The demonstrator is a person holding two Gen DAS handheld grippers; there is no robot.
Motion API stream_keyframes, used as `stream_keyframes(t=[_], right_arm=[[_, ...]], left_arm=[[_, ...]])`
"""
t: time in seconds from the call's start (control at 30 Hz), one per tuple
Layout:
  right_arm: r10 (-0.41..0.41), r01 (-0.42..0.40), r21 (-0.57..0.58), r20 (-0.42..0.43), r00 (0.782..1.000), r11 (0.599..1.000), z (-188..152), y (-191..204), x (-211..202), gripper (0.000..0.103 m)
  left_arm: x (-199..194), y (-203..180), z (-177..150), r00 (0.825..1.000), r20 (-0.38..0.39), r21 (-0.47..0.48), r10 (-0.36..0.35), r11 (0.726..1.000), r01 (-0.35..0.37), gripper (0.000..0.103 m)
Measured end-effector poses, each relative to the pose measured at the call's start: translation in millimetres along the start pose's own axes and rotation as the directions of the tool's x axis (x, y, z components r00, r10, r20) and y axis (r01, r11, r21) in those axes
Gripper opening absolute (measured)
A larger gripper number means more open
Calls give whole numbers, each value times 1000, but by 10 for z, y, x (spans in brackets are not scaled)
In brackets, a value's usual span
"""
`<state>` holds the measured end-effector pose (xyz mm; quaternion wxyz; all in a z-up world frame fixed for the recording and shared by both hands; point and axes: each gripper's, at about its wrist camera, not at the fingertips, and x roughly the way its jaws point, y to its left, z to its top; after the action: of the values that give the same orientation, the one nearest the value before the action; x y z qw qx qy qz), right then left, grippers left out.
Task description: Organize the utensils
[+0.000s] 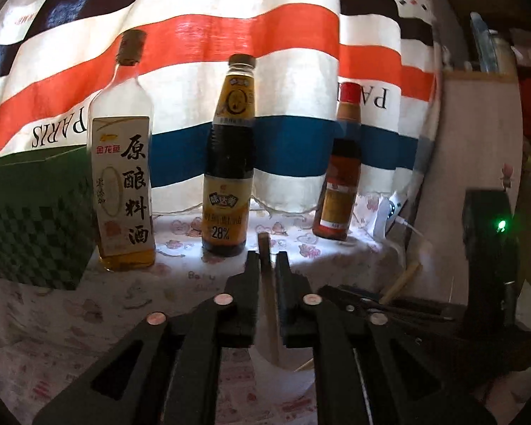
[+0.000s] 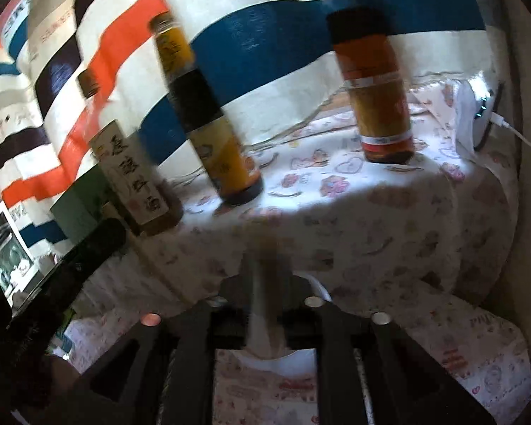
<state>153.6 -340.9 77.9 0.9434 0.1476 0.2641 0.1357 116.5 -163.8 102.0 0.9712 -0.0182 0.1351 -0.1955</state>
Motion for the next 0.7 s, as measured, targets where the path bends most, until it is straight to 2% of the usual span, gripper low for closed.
stream_keyframes(t=[0.03,0.07,0.1,0.2,0.23,0.33,0.47,0.57,0.7], right_arm=[[-10,10,-15,11,1000,1000,-8,39,-31,65],[-22,23,-27,25,999,999,-6,67,-65,73],[-31,33,-46,46,998,998,-2,99,-115,76],[-49,60,-113,95,994,992,30,215,-282,78],[-62,76,-96,144,988,992,65,239,-430,83],[-66,78,-67,174,983,995,93,235,-550,85],[-78,95,-81,188,979,992,103,306,-726,85],[-90,114,-108,209,974,988,3,423,-877,85],[-57,85,-114,227,972,990,-234,601,-1084,85]], left_arm=[[-38,-11,19,1000,6,5,-7,1000,7,29],[-110,-28,47,1000,26,18,1,1000,-2,33],[-185,-36,78,999,48,34,15,999,-17,41],[-468,-7,145,996,78,73,46,996,-52,49],[-566,29,142,995,79,77,57,995,-63,50],[-894,163,85,986,101,113,132,983,-143,53],[-1312,425,-7,977,110,75,182,979,-191,57],[-1555,511,-90,970,128,73,208,973,-218,66],[-1800,542,-221,959,159,62,234,967,-246,86]])
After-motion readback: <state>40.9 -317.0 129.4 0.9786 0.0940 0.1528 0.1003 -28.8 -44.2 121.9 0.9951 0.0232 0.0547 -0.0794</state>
